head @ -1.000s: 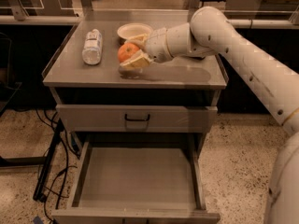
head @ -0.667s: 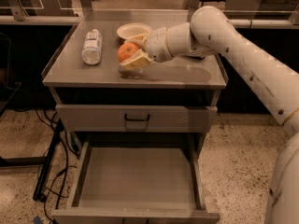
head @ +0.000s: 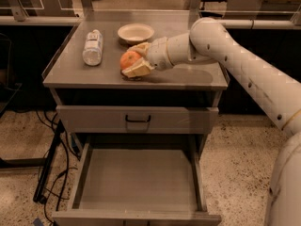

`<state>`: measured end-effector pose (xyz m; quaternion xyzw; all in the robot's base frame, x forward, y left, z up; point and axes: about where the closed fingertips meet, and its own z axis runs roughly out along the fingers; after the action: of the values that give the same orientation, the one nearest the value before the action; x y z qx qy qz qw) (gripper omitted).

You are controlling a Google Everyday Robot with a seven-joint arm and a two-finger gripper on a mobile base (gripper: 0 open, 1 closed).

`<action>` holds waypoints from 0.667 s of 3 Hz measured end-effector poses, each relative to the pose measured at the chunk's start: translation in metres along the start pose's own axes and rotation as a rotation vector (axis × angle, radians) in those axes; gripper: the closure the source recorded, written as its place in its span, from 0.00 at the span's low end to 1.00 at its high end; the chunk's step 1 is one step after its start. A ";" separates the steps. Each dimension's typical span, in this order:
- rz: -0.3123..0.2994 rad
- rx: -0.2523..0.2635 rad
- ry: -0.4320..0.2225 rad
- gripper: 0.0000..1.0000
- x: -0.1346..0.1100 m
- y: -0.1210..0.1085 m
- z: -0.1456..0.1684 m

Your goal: Pick orange from middle drawer and place on counter

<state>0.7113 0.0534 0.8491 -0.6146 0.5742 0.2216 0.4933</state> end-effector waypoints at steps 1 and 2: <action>0.000 0.000 0.000 0.81 0.000 0.000 0.000; 0.000 0.000 0.000 0.58 0.000 0.000 0.000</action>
Offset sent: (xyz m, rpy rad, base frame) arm 0.0000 0.0000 0.0000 0.0000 0.0000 0.0000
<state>0.7113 0.0534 0.8491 -0.6147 0.5742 0.2216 0.4933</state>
